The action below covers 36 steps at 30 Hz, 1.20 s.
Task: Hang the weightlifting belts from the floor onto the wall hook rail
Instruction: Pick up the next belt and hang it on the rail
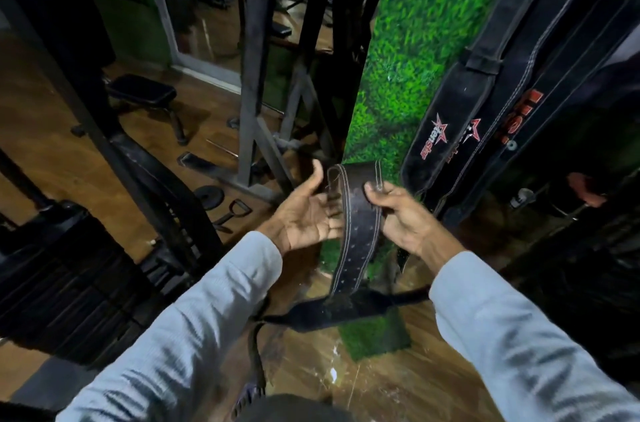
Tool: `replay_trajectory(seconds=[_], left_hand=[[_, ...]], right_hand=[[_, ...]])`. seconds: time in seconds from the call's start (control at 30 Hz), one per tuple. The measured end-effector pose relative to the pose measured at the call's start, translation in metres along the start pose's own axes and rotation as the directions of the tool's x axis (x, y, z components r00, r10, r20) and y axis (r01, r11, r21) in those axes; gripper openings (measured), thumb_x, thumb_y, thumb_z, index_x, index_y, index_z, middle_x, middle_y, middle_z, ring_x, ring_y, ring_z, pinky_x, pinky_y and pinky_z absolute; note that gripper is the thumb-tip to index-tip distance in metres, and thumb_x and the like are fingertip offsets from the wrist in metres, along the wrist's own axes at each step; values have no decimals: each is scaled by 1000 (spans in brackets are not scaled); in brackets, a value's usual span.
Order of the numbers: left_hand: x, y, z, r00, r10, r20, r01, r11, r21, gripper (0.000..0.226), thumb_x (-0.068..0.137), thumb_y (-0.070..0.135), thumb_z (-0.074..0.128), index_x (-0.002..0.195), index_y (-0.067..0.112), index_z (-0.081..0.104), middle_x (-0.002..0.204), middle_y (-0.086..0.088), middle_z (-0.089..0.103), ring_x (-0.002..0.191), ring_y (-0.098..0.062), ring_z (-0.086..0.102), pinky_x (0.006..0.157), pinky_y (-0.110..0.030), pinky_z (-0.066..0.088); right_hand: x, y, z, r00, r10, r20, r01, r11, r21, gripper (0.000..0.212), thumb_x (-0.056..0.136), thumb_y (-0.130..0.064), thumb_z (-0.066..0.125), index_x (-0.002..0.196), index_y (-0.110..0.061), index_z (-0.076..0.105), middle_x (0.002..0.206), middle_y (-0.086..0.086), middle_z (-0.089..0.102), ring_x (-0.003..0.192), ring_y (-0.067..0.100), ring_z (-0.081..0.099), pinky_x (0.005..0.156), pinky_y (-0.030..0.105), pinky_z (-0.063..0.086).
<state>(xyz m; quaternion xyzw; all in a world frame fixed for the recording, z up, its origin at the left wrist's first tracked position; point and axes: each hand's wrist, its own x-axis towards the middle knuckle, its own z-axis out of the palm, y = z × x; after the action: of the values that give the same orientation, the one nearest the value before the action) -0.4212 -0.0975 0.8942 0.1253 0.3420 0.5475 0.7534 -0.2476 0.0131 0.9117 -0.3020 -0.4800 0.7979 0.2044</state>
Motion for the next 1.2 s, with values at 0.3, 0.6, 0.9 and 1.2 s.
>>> replay_trajectory(seconds=[0.3,0.6,0.9,1.2], left_hand=[[28,13,18,979,169,-115,-138,961,238,15,96,10,62,103,-1,71,98,-17,73,82,-26,74,81,-37,62],[4,-43,-5,974,223,35,-217,881,420,39,78,-24,66,106,1,78,103,-14,79,99,-23,75,91,-34,60],[-19,-18,-17,983,146,108,-173,931,322,68,69,28,94,127,0,70,130,-23,68,122,-34,66,107,-47,51],[10,7,24,935,331,-130,-269,897,350,44,79,-1,76,122,-7,68,118,-25,73,98,-35,74,86,-45,62]], right_hand=[[-37,26,-12,992,111,60,-100,981,-165,15,80,-17,83,95,-17,81,93,1,77,87,13,72,80,27,57],[-10,-9,-9,947,308,-87,-285,935,210,54,87,-44,77,121,-3,71,117,20,74,102,35,73,109,49,49],[-3,10,6,971,186,-153,-171,979,110,104,51,-3,97,145,-5,51,139,24,63,122,39,66,101,55,55],[-29,25,-24,990,90,-105,-85,995,57,86,48,-10,92,127,6,62,120,25,71,113,39,65,109,48,46]])
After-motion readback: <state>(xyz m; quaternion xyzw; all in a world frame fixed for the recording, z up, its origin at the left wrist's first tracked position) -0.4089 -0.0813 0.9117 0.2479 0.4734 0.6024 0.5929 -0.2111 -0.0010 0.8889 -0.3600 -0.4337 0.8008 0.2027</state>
